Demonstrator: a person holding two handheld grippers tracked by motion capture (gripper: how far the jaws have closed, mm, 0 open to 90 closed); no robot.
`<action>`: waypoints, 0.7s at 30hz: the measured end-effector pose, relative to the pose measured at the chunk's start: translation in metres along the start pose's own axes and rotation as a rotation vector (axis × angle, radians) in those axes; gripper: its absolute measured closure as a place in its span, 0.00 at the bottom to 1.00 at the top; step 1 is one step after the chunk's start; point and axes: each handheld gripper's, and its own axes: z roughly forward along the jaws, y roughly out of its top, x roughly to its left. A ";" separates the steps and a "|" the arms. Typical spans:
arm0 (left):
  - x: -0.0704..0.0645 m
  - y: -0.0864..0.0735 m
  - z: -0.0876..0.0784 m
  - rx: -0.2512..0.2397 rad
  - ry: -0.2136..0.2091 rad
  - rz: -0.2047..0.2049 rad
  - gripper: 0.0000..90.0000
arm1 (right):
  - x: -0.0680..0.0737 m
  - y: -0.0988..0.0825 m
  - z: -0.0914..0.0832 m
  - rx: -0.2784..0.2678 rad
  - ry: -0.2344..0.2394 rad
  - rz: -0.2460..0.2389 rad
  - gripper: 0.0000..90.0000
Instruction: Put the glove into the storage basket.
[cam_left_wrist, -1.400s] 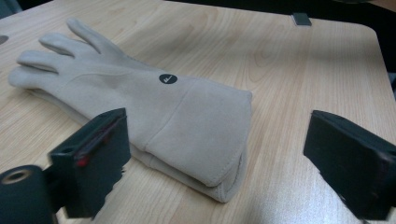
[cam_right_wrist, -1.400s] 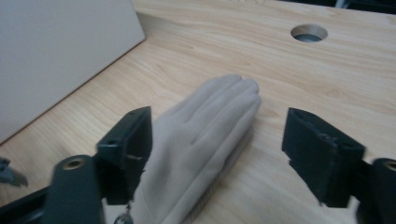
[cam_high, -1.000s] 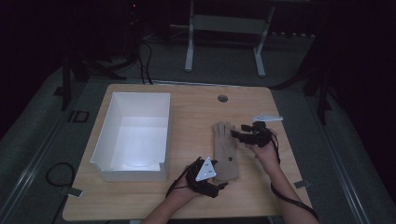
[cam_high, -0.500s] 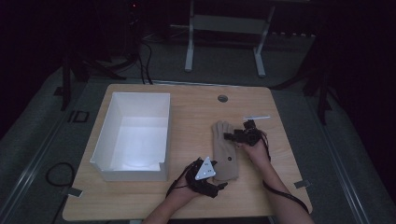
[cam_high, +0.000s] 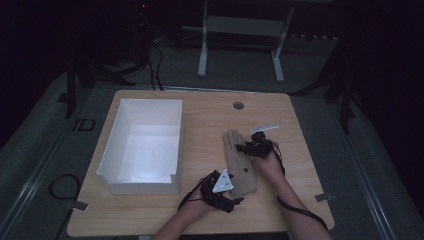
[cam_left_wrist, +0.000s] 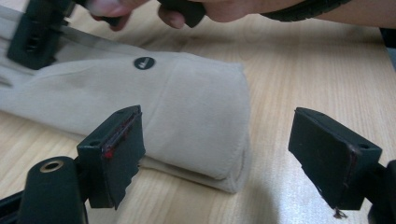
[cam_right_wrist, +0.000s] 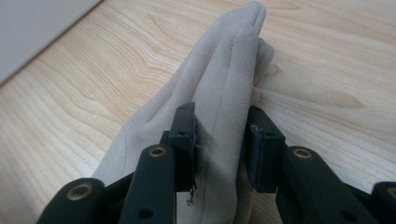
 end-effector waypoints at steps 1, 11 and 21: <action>-0.001 0.000 0.001 0.009 0.002 0.013 0.21 | 0.000 0.000 0.000 -0.001 -0.004 0.003 0.76; -0.002 0.004 0.013 0.127 -0.042 0.112 0.43 | -0.001 -0.001 0.000 -0.008 0.003 0.018 0.76; 0.015 0.008 0.015 0.153 -0.005 0.023 0.86 | 0.002 -0.001 0.000 -0.011 -0.016 0.001 0.77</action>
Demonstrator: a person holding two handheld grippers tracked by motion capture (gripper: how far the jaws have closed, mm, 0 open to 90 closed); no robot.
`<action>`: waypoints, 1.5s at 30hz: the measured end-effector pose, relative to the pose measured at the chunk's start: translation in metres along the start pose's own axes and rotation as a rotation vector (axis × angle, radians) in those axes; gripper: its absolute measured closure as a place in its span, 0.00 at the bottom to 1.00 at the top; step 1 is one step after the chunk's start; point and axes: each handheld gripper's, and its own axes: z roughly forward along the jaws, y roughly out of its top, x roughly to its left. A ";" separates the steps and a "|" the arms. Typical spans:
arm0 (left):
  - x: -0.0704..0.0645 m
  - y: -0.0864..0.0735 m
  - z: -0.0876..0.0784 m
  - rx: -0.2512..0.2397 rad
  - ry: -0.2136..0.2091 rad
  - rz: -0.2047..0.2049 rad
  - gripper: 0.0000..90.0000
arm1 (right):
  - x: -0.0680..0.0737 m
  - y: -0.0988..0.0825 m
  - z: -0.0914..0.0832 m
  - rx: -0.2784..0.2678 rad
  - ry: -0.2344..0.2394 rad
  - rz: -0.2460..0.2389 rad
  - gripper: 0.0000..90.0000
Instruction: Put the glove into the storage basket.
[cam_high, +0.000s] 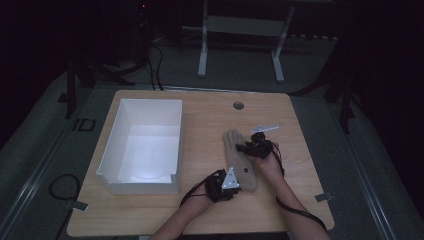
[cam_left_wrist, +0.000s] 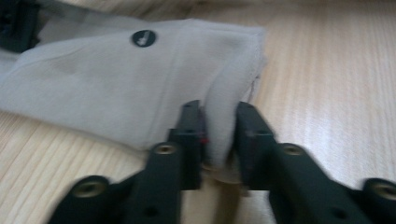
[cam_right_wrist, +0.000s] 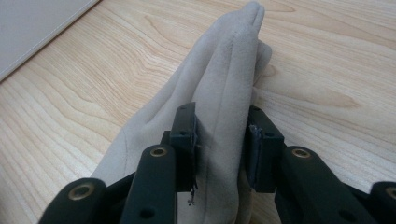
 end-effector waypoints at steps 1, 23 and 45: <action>0.000 0.000 0.000 0.000 0.000 0.000 0.88 | 0.000 0.000 0.000 0.000 0.000 0.000 0.77; 0.011 0.031 -0.030 0.022 -0.018 -0.055 0.90 | -0.002 0.025 -0.030 -0.087 0.085 0.087 0.79; 0.020 0.074 -0.095 0.019 0.038 -0.016 0.90 | 0.023 0.079 -0.082 -0.195 0.107 0.033 0.79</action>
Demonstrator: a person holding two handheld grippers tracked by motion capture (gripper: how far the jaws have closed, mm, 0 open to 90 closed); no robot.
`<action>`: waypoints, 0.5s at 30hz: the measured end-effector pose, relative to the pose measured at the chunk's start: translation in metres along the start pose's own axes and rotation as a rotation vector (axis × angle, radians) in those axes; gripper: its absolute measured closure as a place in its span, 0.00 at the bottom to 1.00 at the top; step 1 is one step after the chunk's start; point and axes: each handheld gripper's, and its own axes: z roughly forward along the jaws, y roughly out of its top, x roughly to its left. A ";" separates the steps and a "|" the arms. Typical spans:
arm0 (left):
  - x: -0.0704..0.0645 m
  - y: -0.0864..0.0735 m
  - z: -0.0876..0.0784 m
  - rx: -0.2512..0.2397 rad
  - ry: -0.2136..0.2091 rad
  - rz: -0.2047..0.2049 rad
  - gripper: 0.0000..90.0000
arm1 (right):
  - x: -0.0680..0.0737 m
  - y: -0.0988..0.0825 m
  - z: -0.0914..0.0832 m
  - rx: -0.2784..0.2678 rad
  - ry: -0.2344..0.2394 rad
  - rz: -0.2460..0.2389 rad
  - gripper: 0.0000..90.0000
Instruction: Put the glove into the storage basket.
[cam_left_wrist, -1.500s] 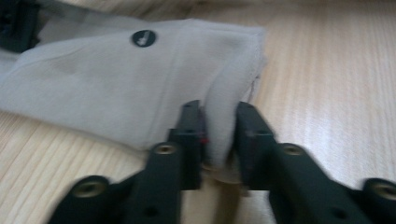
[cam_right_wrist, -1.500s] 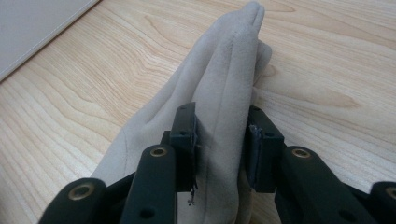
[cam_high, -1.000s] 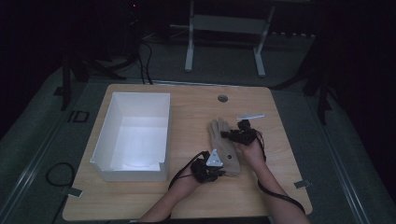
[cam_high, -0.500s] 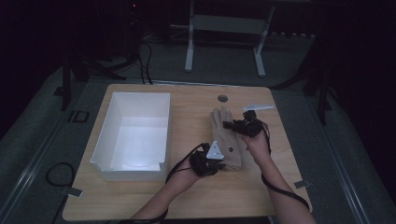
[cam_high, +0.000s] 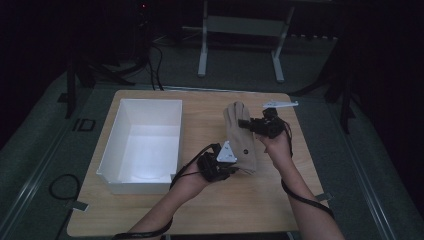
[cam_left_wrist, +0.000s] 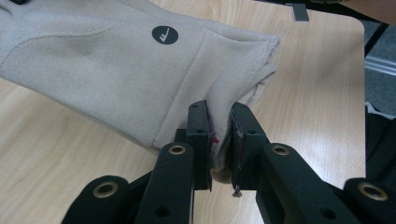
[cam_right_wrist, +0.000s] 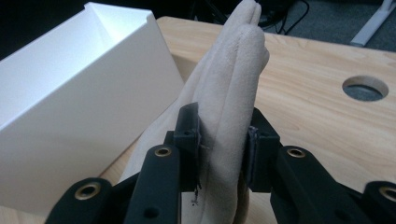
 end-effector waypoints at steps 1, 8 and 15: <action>0.001 0.001 -0.002 -0.002 0.005 -0.003 0.90 | 0.001 0.002 0.000 -0.001 0.000 -0.004 0.79; 0.006 0.002 -0.016 -0.005 0.007 -0.012 0.90 | 0.009 0.014 -0.003 -0.021 0.016 -0.003 0.79; 0.010 -0.002 -0.032 -0.012 0.022 -0.021 0.90 | 0.021 0.025 0.000 -0.037 0.042 -0.016 0.79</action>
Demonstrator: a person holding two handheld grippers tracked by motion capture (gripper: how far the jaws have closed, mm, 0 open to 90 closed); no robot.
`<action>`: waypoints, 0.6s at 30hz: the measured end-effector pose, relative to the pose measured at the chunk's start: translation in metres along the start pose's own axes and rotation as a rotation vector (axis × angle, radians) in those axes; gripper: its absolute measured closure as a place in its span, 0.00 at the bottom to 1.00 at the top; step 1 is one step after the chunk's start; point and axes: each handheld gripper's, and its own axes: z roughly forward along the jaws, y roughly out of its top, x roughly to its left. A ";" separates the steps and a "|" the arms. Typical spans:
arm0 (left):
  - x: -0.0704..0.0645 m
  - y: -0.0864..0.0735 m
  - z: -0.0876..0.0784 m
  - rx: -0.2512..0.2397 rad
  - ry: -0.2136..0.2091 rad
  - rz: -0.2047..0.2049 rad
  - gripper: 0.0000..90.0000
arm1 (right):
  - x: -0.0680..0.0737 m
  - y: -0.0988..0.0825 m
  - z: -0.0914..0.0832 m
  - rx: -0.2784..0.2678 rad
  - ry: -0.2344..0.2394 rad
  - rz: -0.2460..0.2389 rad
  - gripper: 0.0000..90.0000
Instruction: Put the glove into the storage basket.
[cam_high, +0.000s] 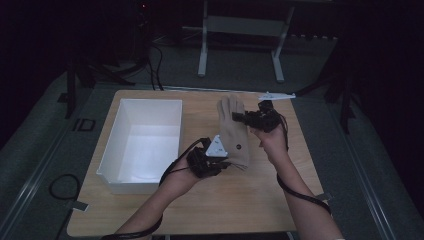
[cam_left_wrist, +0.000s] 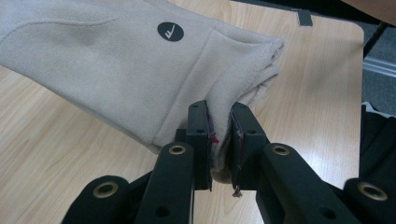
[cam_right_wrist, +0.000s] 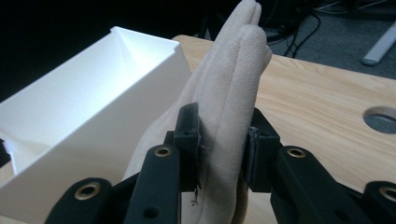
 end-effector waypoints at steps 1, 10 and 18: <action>0.001 -0.001 -0.002 0.000 0.001 -0.001 0.90 | 0.003 0.003 0.001 0.000 0.002 -0.006 0.79; 0.009 -0.009 -0.028 0.002 0.026 -0.014 0.90 | 0.022 0.020 0.016 0.003 0.029 -0.032 0.79; 0.015 -0.019 -0.050 0.005 0.055 -0.025 0.90 | 0.043 0.034 0.032 -0.003 0.057 -0.055 0.79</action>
